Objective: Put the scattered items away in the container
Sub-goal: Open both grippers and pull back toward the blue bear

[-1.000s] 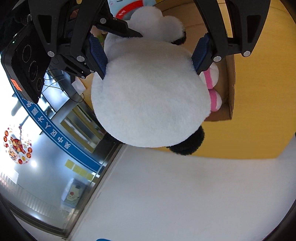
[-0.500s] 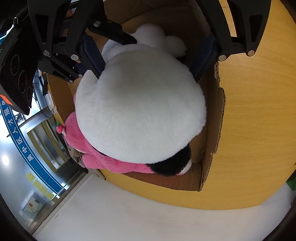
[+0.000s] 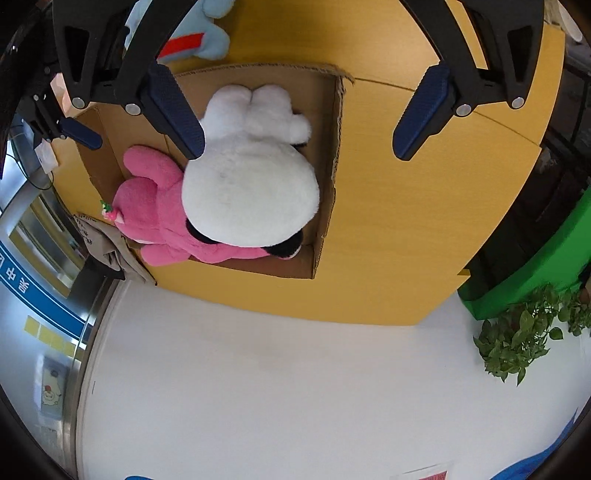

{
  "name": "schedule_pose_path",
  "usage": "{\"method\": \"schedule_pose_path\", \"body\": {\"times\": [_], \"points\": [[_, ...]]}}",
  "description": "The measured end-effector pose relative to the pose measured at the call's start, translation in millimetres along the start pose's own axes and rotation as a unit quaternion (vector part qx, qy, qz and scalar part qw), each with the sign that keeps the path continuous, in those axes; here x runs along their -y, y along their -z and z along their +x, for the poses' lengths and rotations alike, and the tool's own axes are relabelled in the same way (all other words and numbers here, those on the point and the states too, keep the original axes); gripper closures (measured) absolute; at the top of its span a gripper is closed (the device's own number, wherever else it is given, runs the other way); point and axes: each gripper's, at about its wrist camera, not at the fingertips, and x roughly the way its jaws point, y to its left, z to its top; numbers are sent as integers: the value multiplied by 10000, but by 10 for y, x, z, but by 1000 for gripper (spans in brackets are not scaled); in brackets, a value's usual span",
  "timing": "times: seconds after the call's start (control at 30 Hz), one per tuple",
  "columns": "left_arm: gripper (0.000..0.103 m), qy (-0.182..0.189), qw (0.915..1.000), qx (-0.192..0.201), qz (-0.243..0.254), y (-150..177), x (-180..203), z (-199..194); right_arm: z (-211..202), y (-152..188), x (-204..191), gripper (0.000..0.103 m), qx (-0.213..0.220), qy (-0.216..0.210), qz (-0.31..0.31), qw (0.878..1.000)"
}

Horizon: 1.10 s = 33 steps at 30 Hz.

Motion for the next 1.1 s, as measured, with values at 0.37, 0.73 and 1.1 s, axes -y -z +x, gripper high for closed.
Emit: {"method": "schedule_pose_path", "body": {"times": [0.37, 0.73, 1.1], "points": [[0, -42, 9997, 202, 128, 363, 417, -367, -517, 123, 291, 20, 339, 344, 252, 9985], [0, 58, 9995, 64, 306, 498, 627, -405, -708, 241, 403, 20, 405, 477, 360, 9974], [0, 118, 9995, -39, 306, 524, 660, -378, -682, 252, 397, 20, 363, 486, 377, 9974]]}}
